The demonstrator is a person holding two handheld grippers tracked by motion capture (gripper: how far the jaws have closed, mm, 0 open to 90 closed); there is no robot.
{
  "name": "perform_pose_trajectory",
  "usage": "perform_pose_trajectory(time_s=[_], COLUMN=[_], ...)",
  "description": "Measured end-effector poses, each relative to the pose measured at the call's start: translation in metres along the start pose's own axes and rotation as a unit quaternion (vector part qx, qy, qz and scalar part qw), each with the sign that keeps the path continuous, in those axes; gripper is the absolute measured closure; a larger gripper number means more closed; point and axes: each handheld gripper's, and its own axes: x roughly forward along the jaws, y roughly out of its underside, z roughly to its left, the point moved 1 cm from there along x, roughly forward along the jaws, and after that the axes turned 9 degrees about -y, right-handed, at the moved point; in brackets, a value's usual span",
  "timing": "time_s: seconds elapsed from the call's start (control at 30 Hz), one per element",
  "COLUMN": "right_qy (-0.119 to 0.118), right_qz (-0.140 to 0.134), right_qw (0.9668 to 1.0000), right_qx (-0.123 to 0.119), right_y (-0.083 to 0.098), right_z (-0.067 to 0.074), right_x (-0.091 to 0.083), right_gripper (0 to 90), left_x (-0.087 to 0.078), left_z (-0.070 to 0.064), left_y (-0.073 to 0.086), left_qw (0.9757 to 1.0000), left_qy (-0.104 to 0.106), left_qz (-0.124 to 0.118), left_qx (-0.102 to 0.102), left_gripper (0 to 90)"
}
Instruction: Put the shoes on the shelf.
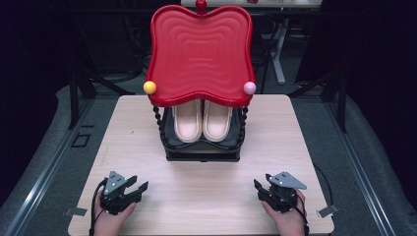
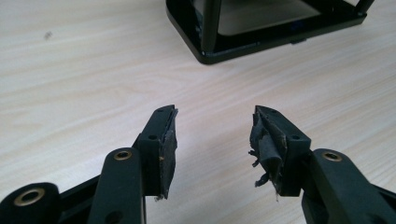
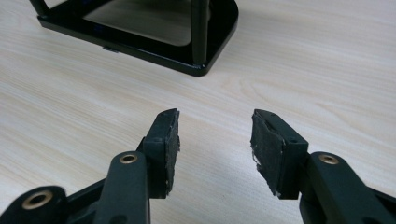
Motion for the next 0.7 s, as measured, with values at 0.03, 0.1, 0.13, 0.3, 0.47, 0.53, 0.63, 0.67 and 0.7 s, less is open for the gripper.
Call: perform_pose_trajectory(time_s=[0.03,0.1,0.13,0.3,0.47,0.53,0.63,0.67,0.7], right_qy=[-0.001,-0.001,0.000,0.002,-0.001,-0.006,-0.013,-0.016,-0.022], right_qz=[0.001,0.007,0.008,0.016,0.028,0.028,0.032,0.033,0.037], right_qw=[1.0000,0.9999,0.9999,0.9997,0.9995,0.9995,0.9993,0.9992,0.9989], right_qx=[0.004,0.010,0.014,0.019,0.015,0.016,0.015,0.017,0.018], right_y=[0.001,0.003,0.004,0.008,0.011,0.011,0.011,0.012,0.012], right_z=[-0.001,-0.005,-0.006,-0.010,-0.009,-0.007,-0.004,-0.003,-0.002], right_x=[0.001,0.004,0.005,0.010,0.017,0.020,0.023,0.024,0.025], right_gripper=[51.3,51.4,51.5,51.5,51.5,51.5,51.4,51.4,51.3], left_x=[0.002,0.005,0.006,0.012,0.015,0.015,0.015,0.015,0.015], left_z=[0.000,-0.001,-0.002,-0.002,-0.001,-0.002,-0.001,0.000,0.000], left_y=[0.001,0.002,0.002,0.005,0.006,0.006,0.006,0.006,0.006], left_qw=[1.0000,1.0000,1.0000,0.9999,0.9998,0.9998,0.9998,0.9998,0.9998], left_qy=[0.003,0.005,0.006,0.008,0.010,0.009,0.008,0.007,0.004], left_qz=[0.001,0.005,0.006,0.006,0.013,0.013,0.011,0.011,0.011], left_qx=[-0.002,-0.005,-0.005,-0.007,-0.014,-0.011,-0.014,-0.015,-0.015], left_gripper=[50.0,50.0,50.0,50.0,49.5,49.4,49.0,48.9,48.8])
